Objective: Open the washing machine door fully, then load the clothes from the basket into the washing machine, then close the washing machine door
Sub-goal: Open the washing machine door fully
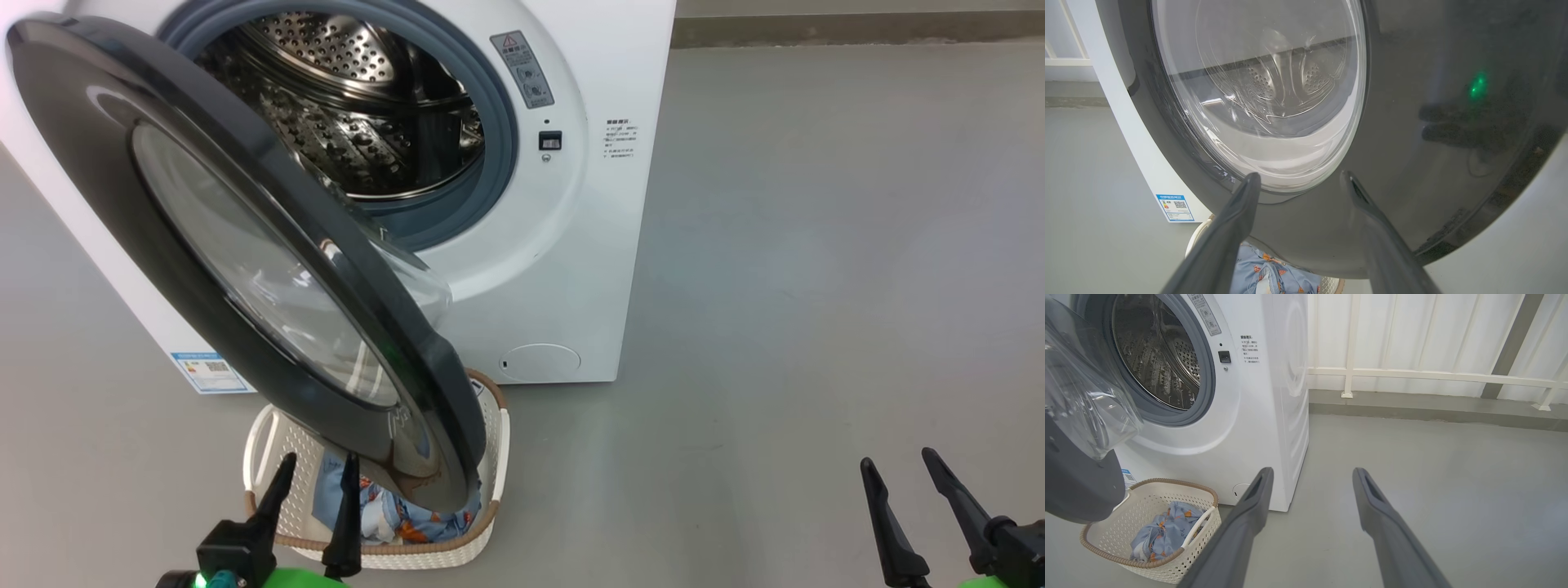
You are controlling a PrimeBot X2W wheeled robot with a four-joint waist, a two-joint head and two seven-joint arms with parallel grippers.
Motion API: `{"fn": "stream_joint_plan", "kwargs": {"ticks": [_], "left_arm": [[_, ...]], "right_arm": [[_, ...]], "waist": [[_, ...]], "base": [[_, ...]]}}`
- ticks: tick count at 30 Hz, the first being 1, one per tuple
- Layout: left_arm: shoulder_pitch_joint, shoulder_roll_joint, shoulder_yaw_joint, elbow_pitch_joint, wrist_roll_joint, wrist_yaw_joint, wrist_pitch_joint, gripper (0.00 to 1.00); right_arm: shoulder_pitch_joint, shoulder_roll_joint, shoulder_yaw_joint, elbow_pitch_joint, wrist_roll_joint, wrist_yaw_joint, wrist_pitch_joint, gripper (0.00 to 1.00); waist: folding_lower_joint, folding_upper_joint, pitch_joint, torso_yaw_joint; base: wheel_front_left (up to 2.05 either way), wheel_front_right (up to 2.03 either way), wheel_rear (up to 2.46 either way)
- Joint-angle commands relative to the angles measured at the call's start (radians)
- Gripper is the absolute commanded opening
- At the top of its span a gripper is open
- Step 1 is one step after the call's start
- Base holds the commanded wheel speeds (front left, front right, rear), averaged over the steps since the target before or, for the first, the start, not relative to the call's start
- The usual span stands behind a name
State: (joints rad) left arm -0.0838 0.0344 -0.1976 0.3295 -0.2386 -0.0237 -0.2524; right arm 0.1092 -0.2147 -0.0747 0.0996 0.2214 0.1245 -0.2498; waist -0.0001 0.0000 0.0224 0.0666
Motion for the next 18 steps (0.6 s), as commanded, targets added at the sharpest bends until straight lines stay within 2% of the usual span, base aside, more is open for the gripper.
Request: {"fn": "stream_joint_plan", "kwargs": {"ticks": [1, 15, 16, 17, 18], "left_arm": [[-0.009, 0.016, 0.036, -0.013, 0.01, -0.009, -0.009, 1.0], [-0.01, 0.016, 0.04, -0.012, 0.01, -0.01, -0.009, 1.0], [-0.01, 0.016, 0.039, -0.011, 0.009, -0.011, -0.009, 0.74], [-0.01, 0.016, 0.039, -0.009, 0.008, -0.011, -0.009, 0.31], [-0.009, 0.016, 0.039, -0.007, 0.006, -0.012, -0.009, 0.0]], "right_arm": [[-0.004, -0.013, 0.024, -0.022, -0.001, 0.006, -0.012, 1.0], [0.002, -0.007, 0.017, -0.035, 0.006, 0.006, -0.012, 1.0], [0.002, -0.007, 0.018, -0.034, 0.006, 0.006, -0.012, 1.0], [0.002, -0.006, 0.017, -0.034, 0.007, 0.006, -0.012, 1.0], [0.002, -0.005, 0.017, -0.032, 0.007, 0.006, -0.012, 1.0]], "waist": [[0.0001, 0.0, -0.002, -0.001], [0.0001, 0.0, -0.002, -0.004], [0.0001, 0.0, -0.002, -0.005], [0.0001, 0.0, -0.003, -0.005], [0.0001, 0.0, -0.003, -0.005]], "base": [[0.0, 0.0, 0.0], [0.0, 0.0, 0.0], [0.0, 0.0, 0.0], [0.0, 0.0, 0.0], [0.0, 0.0, 0.0]]}}
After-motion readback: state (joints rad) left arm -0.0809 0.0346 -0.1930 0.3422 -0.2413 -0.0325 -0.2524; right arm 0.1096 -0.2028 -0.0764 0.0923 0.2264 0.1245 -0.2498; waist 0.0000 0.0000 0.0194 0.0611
